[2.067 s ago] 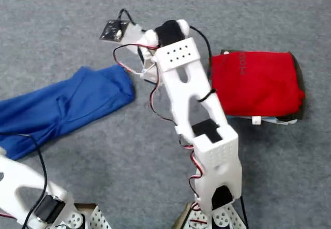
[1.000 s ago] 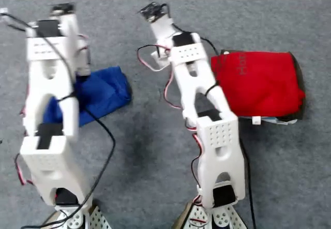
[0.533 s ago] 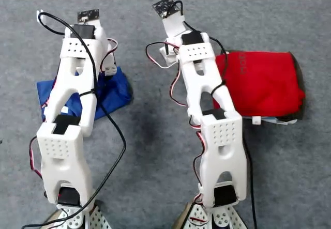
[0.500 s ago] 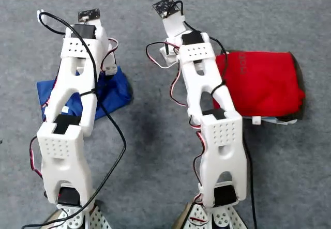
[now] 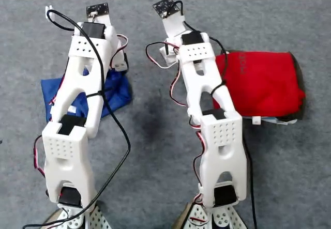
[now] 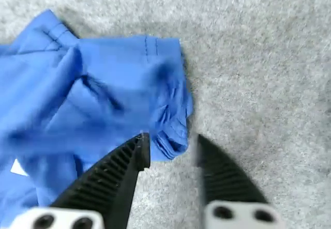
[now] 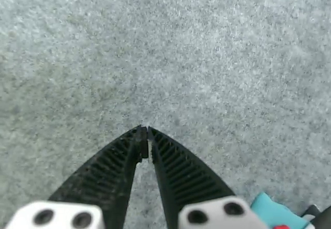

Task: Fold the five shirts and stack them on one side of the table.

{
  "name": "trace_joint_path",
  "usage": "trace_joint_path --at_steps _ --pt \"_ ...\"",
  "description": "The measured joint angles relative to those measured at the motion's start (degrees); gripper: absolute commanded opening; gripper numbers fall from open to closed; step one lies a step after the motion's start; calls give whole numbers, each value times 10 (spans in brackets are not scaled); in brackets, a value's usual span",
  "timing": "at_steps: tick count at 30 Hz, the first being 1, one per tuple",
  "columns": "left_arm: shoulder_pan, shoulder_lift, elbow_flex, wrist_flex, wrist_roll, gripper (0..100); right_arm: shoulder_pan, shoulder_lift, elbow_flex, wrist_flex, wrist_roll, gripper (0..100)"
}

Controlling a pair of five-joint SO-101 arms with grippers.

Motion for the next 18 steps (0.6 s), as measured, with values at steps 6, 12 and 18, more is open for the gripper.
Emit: trace_joint_path --at_steps 6,12,18 --pt "-29 0 -113 80 0 93 0 0 0 0 0 4" --pt "-193 -30 -177 89 -1 19 -25 -6 0 68 48 4" --pt "-366 -90 -97 89 -75 18 -131 -48 -28 171 157 4"
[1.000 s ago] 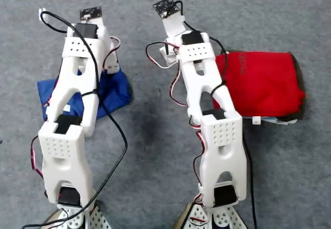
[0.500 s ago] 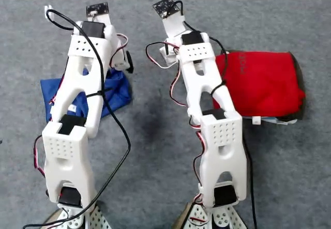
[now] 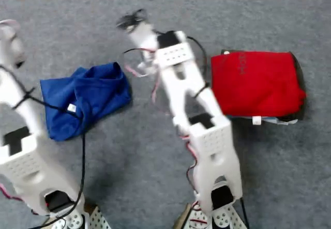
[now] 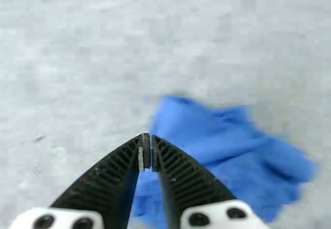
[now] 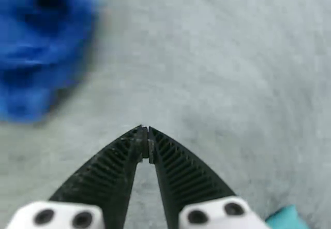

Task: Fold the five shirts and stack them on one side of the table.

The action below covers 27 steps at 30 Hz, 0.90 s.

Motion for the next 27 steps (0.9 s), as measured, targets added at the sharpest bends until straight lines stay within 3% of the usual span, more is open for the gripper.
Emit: trace_joint_path --at_steps 3,10,17,27 --pt "-50 0 76 -33 -28 18 -60 0 -33 18 29 4" --pt "-170 10 280 -207 -39 18 -161 61 -148 -35 37 5" --pt "-187 10 412 -296 -75 18 -227 199 -302 -106 37 5" --pt "-199 10 451 -360 -75 18 -243 352 -440 -115 37 4"
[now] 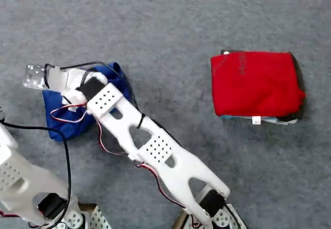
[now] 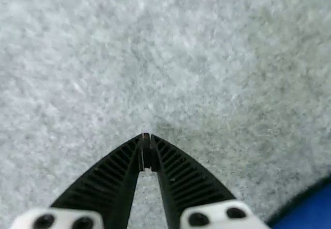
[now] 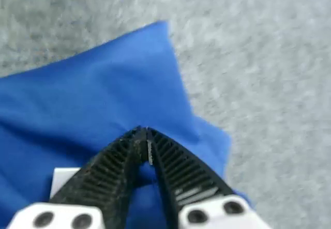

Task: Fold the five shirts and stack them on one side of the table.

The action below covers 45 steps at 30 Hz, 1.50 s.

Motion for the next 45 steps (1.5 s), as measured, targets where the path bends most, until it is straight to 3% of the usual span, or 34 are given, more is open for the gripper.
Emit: trace_joint_path --at_steps 9,15,19,24,32,42,45 --pt "3 0 4 -11 0 18 46 1 -71 159 0 4" --pt "6 0 4 -11 0 18 64 -11 -79 325 33 4" --pt "7 0 4 -11 0 18 86 -55 -79 356 29 4" --pt "7 0 20 -35 0 18 98 -149 1 357 27 4" --pt "7 0 23 -41 0 18 106 -317 306 348 27 4" --pt "25 0 31 -41 0 18 93 -297 350 87 25 4" --pt "26 0 31 -41 0 18 86 -256 350 56 25 5"
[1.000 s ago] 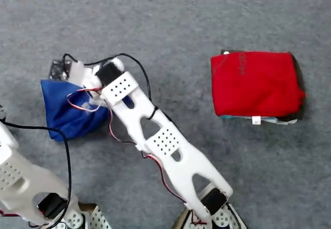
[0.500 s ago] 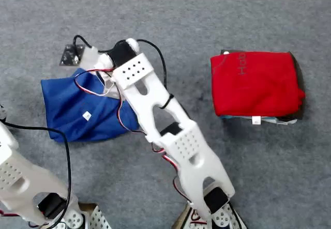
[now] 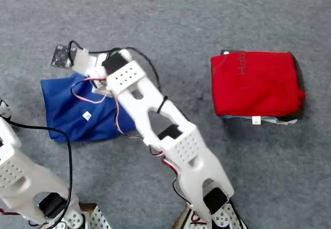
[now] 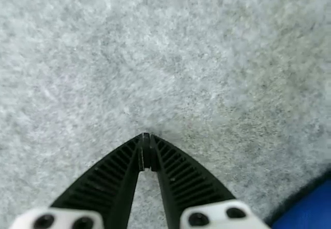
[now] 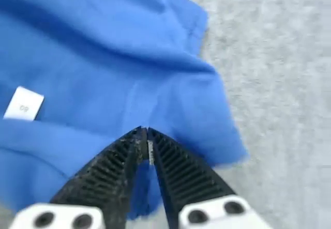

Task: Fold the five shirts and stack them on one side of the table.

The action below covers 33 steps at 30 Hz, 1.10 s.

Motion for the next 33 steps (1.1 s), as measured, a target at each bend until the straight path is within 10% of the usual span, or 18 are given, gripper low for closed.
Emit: trace_joint_path --at_steps 18,33 --pt "0 0 0 0 0 18 1 28 -110 298 0 4" --pt "0 0 0 0 0 18 1 -69 40 116 0 5"
